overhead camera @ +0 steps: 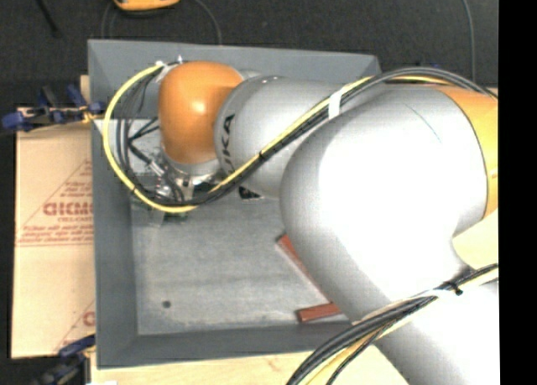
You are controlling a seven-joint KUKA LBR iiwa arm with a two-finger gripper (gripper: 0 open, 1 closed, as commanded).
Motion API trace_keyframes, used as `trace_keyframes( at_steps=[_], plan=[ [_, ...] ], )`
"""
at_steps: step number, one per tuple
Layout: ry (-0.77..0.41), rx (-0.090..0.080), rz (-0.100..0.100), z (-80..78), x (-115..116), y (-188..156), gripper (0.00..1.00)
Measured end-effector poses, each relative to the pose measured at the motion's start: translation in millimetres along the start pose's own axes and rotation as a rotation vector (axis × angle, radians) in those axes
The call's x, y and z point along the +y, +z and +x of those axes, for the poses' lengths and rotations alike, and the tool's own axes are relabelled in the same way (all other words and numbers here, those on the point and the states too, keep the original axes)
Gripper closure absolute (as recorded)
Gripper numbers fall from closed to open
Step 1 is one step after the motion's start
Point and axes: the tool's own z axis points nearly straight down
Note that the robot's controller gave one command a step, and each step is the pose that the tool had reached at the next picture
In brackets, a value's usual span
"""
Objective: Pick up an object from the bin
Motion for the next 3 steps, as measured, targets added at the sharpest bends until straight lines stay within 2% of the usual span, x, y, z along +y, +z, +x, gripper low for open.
trace_keyframes(
  at_steps=[1, 2, 3],
  plan=[
    [0.001, 0.005, 0.003, 1.2, -1, -3, 1.00],
    [0.002, 0.014, 0.008, 3.0, -2, -23, 1.00],
    [0.002, 0.007, 0.003, 0.7, -1, -45, 1.00]
  ],
)
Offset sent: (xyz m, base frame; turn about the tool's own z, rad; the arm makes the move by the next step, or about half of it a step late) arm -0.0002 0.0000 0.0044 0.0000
